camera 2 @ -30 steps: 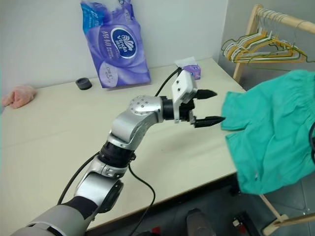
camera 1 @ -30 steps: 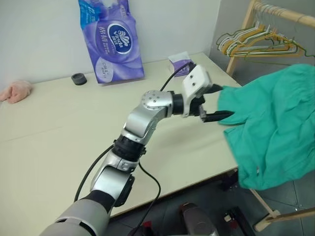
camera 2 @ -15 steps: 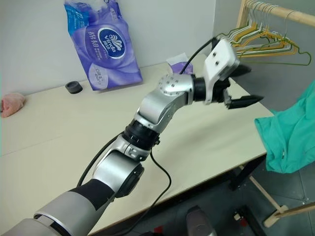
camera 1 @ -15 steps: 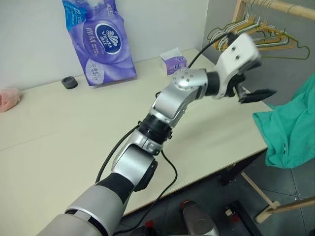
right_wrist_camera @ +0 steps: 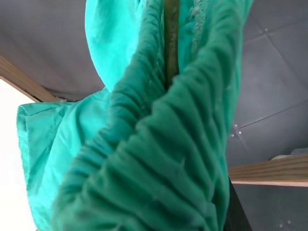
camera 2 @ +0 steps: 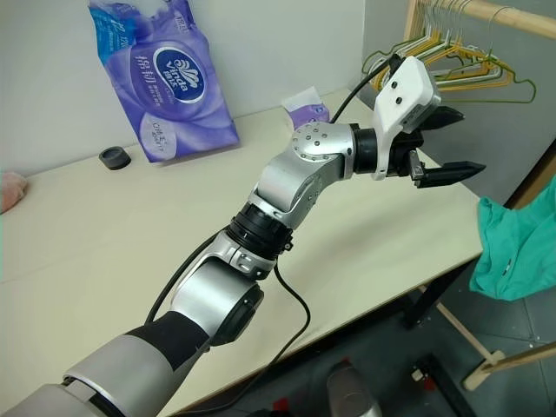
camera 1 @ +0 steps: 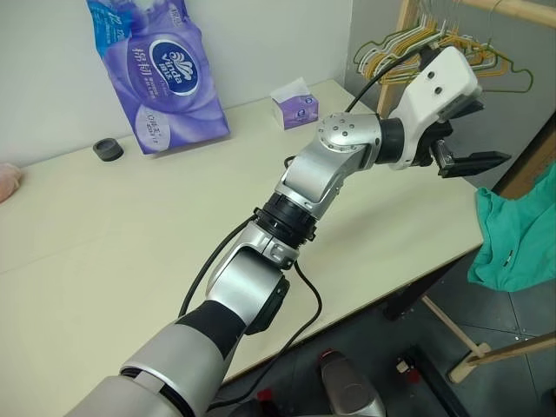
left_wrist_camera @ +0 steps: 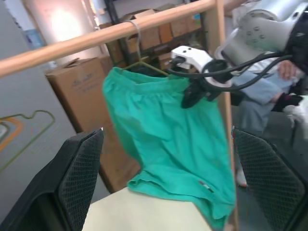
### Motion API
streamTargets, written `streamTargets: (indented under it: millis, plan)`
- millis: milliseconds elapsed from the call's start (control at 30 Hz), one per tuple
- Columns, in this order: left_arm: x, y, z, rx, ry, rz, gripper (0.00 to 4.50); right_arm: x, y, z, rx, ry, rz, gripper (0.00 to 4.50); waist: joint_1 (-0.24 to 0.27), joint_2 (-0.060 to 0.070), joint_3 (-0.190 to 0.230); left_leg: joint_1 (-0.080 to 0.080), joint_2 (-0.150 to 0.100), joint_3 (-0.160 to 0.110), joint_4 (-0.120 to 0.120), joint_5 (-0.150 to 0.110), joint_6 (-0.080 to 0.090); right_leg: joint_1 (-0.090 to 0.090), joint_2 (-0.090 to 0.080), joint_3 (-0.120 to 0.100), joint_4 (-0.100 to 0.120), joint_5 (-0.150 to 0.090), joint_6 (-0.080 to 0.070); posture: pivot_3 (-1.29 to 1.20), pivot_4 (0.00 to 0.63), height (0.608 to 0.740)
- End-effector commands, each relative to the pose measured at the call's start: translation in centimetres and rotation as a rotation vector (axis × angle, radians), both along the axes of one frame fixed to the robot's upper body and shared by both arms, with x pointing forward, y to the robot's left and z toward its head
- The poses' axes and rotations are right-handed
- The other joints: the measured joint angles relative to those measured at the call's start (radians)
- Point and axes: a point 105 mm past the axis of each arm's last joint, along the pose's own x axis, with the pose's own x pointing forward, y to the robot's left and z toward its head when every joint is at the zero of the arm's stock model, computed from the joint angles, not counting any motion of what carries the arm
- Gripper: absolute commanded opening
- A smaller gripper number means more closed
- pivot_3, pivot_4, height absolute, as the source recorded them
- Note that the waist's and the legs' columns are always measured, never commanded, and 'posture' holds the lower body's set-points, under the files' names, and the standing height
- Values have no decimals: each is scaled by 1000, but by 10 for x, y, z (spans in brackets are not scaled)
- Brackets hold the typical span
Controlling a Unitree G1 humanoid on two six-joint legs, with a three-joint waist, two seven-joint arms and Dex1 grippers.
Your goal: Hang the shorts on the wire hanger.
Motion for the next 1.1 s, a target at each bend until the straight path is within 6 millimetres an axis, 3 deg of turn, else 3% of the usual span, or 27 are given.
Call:
streamTargets:
  millis: [33,133,267,500,700,867,1000,1033,1100]
  plan:
    - [-10,-2,15,-35,-32,-38,4481,2,1,16,4,-80,1,0,0,0,0,0,0,0,0,0,0,0,0,0,0,0,0,-411,138,740]
    - [-11,-3,14,-31,-32,-44,4500,4,4,24,45,-143,-6,696,0,0,0,0,0,0,0,0,0,0,0,0,0,0,0,-414,132,740]
    - [-13,-5,12,-27,-37,-49,4500,4,12,49,91,-253,-14,2040,0,0,0,0,0,0,0,0,0,0,0,0,0,0,0,-415,127,740]
    - [-16,-7,9,-17,-36,-67,4500,-12,24,83,45,-358,-45,4411,2,0,0,-1,0,0,0,0,0,0,0,0,0,0,0,-430,129,740]
    - [-18,-8,3,6,-31,-89,4500,-26,20,128,-271,-486,-219,4463,1,1,-1,0,0,0,0,0,-1,-1,0,1,0,0,1,-439,126,740]
    - [-12,-2,-7,38,-29,-74,4500,-14,51,154,-483,-603,-138,4463,-2,2,-1,0,0,0,0,0,0,-1,0,1,1,0,1,-426,121,740]
    - [11,24,-24,55,5,41,4500,6,103,167,-685,-712,83,4463,-4,3,-2,0,0,0,0,0,-1,-1,0,1,1,0,1,-420,119,740]
    - [20,35,-30,57,12,94,4500,13,118,162,-700,-729,156,4463,-6,3,-2,0,0,0,0,0,-1,-1,0,1,2,0,1,-407,116,740]
    - [49,75,-52,63,65,301,4500,33,165,131,-698,-744,397,4463,-11,2,-7,1,1,-1,0,0,-1,-1,1,1,2,0,1,-392,113,740]
